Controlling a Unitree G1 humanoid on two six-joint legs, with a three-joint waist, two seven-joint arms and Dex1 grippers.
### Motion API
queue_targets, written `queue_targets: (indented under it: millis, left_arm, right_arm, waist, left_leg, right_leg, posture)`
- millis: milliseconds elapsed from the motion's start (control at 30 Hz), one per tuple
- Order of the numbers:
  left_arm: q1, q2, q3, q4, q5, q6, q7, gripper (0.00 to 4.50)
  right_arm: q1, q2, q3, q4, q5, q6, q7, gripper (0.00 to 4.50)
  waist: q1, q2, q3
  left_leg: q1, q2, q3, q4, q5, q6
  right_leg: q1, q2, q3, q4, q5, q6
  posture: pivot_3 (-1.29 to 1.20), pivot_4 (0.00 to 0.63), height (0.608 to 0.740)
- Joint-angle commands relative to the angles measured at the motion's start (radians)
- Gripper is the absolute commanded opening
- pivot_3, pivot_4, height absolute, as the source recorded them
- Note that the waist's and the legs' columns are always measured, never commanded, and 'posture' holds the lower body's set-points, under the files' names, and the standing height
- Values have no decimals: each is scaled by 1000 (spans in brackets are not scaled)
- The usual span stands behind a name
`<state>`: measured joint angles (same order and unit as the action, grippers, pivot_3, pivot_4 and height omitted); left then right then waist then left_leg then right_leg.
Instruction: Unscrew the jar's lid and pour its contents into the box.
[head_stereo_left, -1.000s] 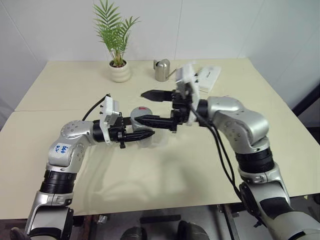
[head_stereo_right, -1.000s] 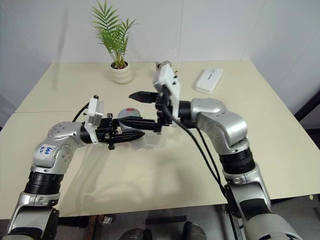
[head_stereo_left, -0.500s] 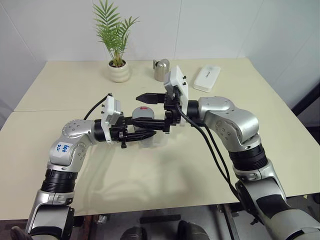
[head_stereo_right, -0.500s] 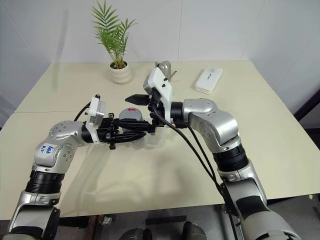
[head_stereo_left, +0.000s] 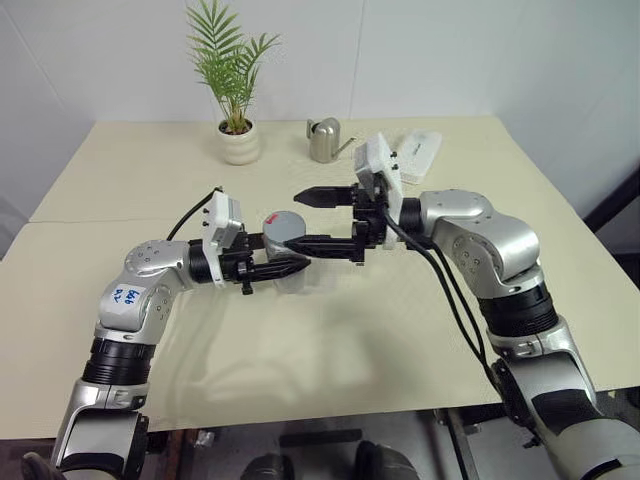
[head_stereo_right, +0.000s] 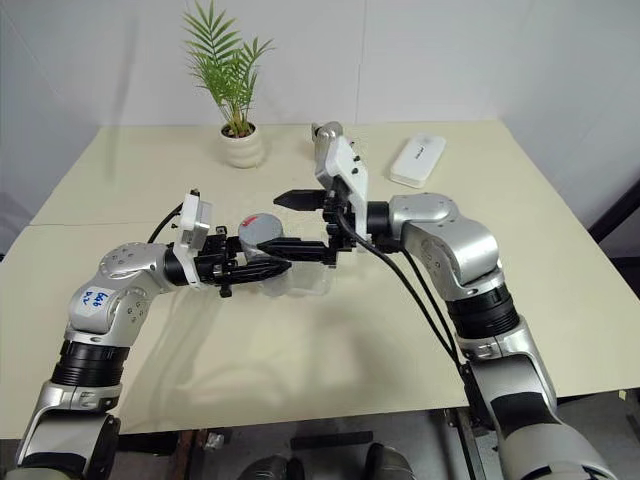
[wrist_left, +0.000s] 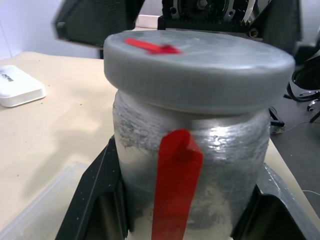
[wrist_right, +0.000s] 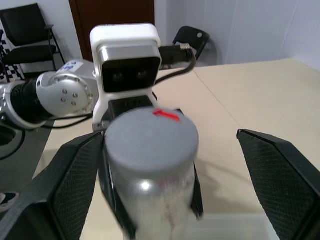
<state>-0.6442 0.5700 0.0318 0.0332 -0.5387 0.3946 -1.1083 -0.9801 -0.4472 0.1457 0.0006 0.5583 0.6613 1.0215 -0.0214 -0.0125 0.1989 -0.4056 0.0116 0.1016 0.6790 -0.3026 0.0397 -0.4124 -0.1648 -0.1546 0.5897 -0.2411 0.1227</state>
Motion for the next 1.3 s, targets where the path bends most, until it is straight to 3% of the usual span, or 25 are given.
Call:
queue_targets:
  millis: [33, 367, 733, 1033, 1133, 1267, 1300]
  left_arm:
    - [-1, 10, 15, -37, -13, -19, -26, 1931]
    - [6, 15, 24, -41, -11, -17, -33, 1931]
    - [2, 4, 12, -42, -10, -13, -30, 1931]
    - [1, 1, 10, -41, -11, -11, -31, 1931]
    - [0, 2, 10, -41, -11, -11, -32, 1931]
    - [-4, 5, 12, -39, -13, -10, -33, 1931]
    - [-3, 7, 13, -40, -13, -10, -33, 1931]
  right_arm:
    - [11, -36, -66, -23, 39, 7, 36, 4456]
    - [-12, -4, -116, -39, 127, 30, 73, 4456]
    - [-56, 87, 13, -60, 42, 78, -19, 4456]
    - [-51, 109, 13, -30, 6, 62, -44, 4456]
    - [-50, 114, 8, -27, 5, 59, -44, 3874]
    - [-47, 119, 6, -23, 4, 50, -38, 2600]
    - [-47, 125, -1, -24, 10, 51, -41, 2551]
  waist:
    - [2, 0, 0]
    - [-6, 0, 0]
    - [-4, 0, 0]
    - [-5, 0, 0]
    - [-5, 0, 0]
    - [-5, 0, 0]
    - [-5, 0, 0]
  left_leg:
    - [0, 0, 0, 0, 0, 0]
    - [0, 0, 0, 0, 0, 0]
    - [0, 0, 0, 0, 0, 0]
    - [0, 0, 0, 0, 0, 0]
    - [0, 0, 0, 0, 0, 0]
    - [0, 0, 0, 0, 0, 0]
    - [0, 0, 0, 0, 0, 0]
  right_leg:
    - [0, 0, 0, 0, 0, 0]
    - [0, 0, 0, 0, 0, 0]
    - [0, 0, 0, 1, 0, 0]
    - [0, 0, 0, 1, 0, 0]
    - [0, 0, 0, 1, 0, 0]
    - [0, 0, 0, 1, 0, 0]
    - [0, 0, 0, 1, 0, 0]
  posture:
    - [0, 150, 740]
    - [0, 150, 740]
    - [0, 150, 740]
    - [0, 150, 740]
    - [0, 150, 740]
    - [0, 150, 740]
    - [0, 150, 740]
